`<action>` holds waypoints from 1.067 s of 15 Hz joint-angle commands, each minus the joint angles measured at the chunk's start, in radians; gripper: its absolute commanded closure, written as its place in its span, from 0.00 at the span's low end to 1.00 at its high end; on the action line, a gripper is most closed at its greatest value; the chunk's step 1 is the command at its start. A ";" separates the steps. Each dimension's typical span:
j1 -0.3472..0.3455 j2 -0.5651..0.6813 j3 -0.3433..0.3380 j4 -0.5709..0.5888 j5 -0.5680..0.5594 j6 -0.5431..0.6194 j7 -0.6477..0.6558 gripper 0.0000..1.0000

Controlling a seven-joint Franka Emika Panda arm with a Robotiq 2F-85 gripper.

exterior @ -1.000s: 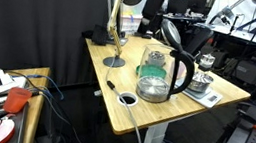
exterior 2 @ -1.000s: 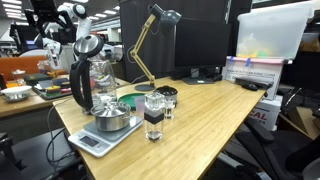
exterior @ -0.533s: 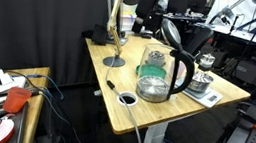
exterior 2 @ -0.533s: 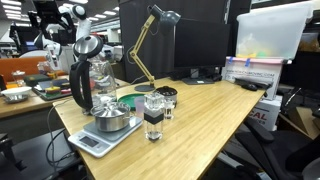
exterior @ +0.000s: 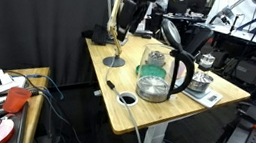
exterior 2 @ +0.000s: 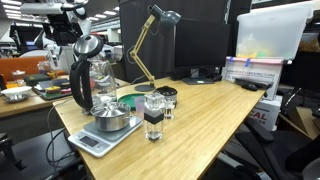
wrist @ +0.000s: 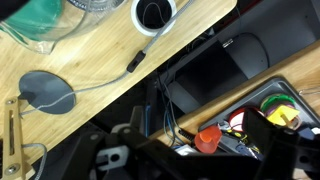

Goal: Turn off the desk lamp

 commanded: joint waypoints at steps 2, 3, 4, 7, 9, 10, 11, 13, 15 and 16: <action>-0.008 0.220 0.006 0.159 -0.075 -0.003 0.108 0.00; -0.001 0.270 -0.002 0.198 -0.095 -0.007 0.131 0.00; 0.005 0.313 -0.007 0.236 -0.098 -0.012 0.145 0.00; 0.023 0.409 -0.028 0.333 -0.119 -0.023 0.177 0.23; 0.050 0.445 -0.070 0.375 -0.180 -0.025 0.227 0.32; 0.055 0.459 -0.084 0.389 -0.193 -0.027 0.250 0.38; 0.061 0.472 -0.096 0.402 -0.203 -0.030 0.269 0.47; 0.067 0.497 -0.111 0.420 -0.207 -0.041 0.293 0.61; 0.074 0.523 -0.119 0.428 -0.203 -0.049 0.308 0.75; 0.080 0.533 -0.123 0.429 -0.202 -0.051 0.317 0.80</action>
